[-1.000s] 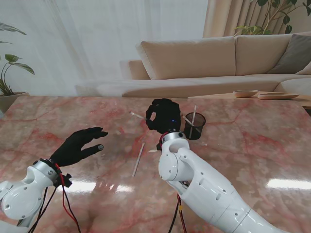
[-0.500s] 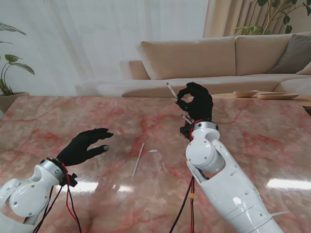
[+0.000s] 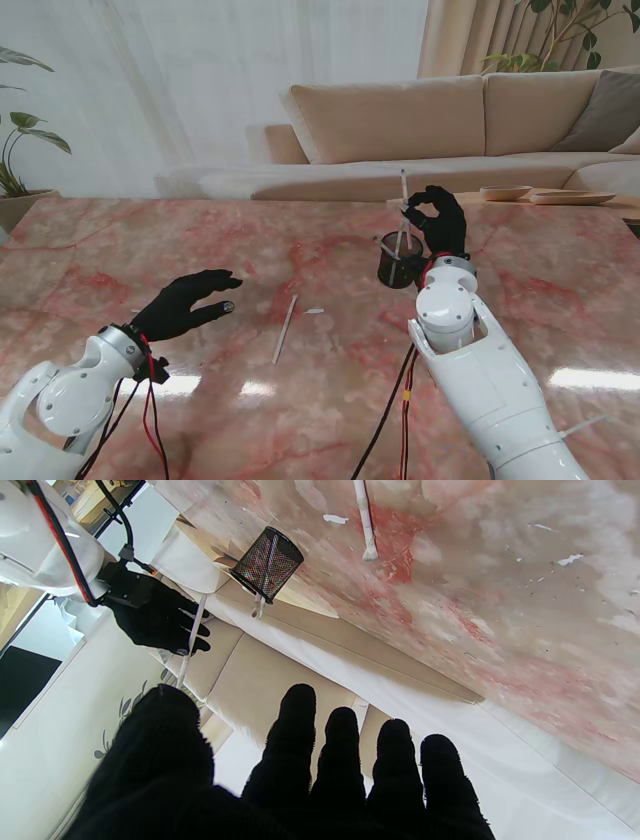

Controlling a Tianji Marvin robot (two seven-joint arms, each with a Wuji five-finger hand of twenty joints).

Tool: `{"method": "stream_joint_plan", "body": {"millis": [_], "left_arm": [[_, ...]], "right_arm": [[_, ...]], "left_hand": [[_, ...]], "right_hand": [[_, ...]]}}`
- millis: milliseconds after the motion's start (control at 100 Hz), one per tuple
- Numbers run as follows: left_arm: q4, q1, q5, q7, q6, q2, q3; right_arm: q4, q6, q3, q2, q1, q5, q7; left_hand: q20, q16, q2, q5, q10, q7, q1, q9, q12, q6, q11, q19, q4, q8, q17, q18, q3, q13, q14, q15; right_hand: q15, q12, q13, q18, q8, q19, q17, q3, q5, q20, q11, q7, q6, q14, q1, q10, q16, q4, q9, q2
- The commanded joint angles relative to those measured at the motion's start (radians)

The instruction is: Insert makeup brushes into the holder

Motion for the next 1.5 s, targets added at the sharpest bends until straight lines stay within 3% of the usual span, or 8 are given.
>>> {"method": "stream_joint_plan", "body": {"millis": [0, 760, 980, 1220, 1260, 1490], "left_arm": [[0.01, -0.002, -0.002, -0.002, 0.008, 0.0, 0.009], [0.039, -0.013, -0.001, -0.028, 0.033, 0.005, 0.021], [0.038, -0.012, 0.005, -0.029, 0.036, 0.005, 0.018], [0.039, -0.016, 0.009, -0.035, 0.037, 0.007, 0.015], [0.04, -0.017, 0.01, -0.036, 0.035, 0.007, 0.015], [0.045, -0.021, 0.009, -0.035, 0.032, 0.007, 0.019]], "right_arm": [[0.043, -0.01, 0.01, -0.001, 0.005, 0.017, 0.012], [0.37, -0.245, 0.02, -0.04, 0.14, 0.17, 0.071], [0.468, -0.274, 0.008, -0.058, 0.189, 0.183, 0.083], [0.553, -0.284, 0.002, -0.074, 0.213, 0.185, 0.092], [0.563, -0.285, 0.003, -0.077, 0.214, 0.188, 0.091], [0.592, -0.274, 0.005, -0.086, 0.212, 0.186, 0.078]], "left_hand": [[-0.023, -0.01, 0.004, 0.008, -0.016, 0.015, 0.002, -0.032, -0.013, -0.032, -0.026, -0.027, -0.004, 0.008, -0.003, -0.014, -0.026, -0.028, -0.047, -0.024], [-0.022, -0.009, 0.004, 0.008, -0.017, 0.016, 0.002, -0.033, -0.011, -0.033, -0.024, -0.029, -0.004, 0.009, -0.003, -0.015, -0.024, -0.03, -0.046, -0.023], [-0.023, -0.009, 0.004, 0.007, -0.017, 0.016, 0.003, -0.034, -0.011, -0.033, -0.024, -0.032, -0.004, 0.009, -0.003, -0.016, -0.023, -0.03, -0.047, -0.023], [-0.023, -0.009, 0.01, 0.007, -0.019, 0.016, 0.001, -0.034, -0.011, -0.033, -0.024, -0.033, -0.006, 0.009, -0.002, -0.019, -0.026, -0.03, -0.048, -0.023], [-0.023, -0.009, 0.01, 0.006, -0.019, 0.016, 0.001, -0.034, -0.011, -0.035, -0.024, -0.033, -0.006, 0.009, -0.002, -0.019, -0.027, -0.03, -0.049, -0.024], [-0.023, -0.009, 0.008, 0.006, -0.019, 0.016, 0.005, -0.034, -0.011, -0.034, -0.024, -0.035, -0.006, 0.009, -0.002, -0.02, -0.027, -0.03, -0.048, -0.024]], "right_hand": [[-0.02, -0.014, -0.028, -0.054, 0.039, -0.027, -0.017, 0.038, 0.058, 0.016, -0.009, 0.076, -0.066, -0.027, 0.042, -0.021, -0.02, 0.003, -0.03, 0.051], [-0.008, -0.011, -0.022, -0.042, 0.025, -0.064, 0.009, 0.045, 0.067, 0.068, -0.005, 0.083, -0.07, -0.043, 0.043, -0.031, 0.012, 0.003, -0.015, 0.036], [-0.01, -0.01, -0.023, -0.044, 0.022, -0.071, 0.006, 0.044, 0.065, 0.073, -0.008, 0.081, -0.073, -0.045, 0.044, -0.036, 0.011, 0.003, -0.019, 0.036], [-0.021, -0.006, -0.023, -0.048, 0.061, -0.089, -0.001, 0.013, 0.035, 0.094, -0.016, 0.054, -0.141, -0.047, 0.048, -0.037, 0.008, 0.005, -0.045, 0.08], [-0.028, -0.002, -0.021, -0.049, 0.089, -0.099, 0.001, 0.003, 0.037, 0.107, -0.017, 0.032, -0.147, -0.047, 0.054, -0.037, 0.008, 0.009, -0.049, 0.085], [-0.029, -0.001, -0.023, -0.05, 0.09, -0.104, -0.001, 0.005, 0.027, 0.112, -0.018, 0.025, -0.147, -0.045, 0.057, -0.036, 0.009, 0.009, -0.052, 0.086]]}}
